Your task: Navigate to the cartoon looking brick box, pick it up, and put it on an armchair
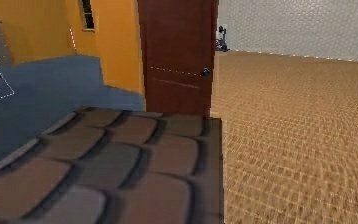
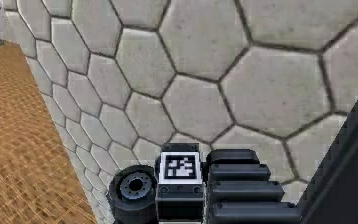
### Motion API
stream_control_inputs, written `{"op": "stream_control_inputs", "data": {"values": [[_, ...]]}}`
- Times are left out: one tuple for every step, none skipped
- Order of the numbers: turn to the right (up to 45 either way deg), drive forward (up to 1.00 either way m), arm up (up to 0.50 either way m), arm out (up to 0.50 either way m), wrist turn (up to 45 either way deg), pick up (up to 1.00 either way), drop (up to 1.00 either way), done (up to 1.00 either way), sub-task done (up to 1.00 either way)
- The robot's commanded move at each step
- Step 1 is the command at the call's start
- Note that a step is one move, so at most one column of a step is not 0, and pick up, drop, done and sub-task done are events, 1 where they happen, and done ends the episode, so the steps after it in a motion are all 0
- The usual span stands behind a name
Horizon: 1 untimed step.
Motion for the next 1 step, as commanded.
{"op": "stream_control_inputs", "data": {"values": [[0.0,0.45,0.0,0.0,0.0,0.0,0.0,0.0,0.0]]}}
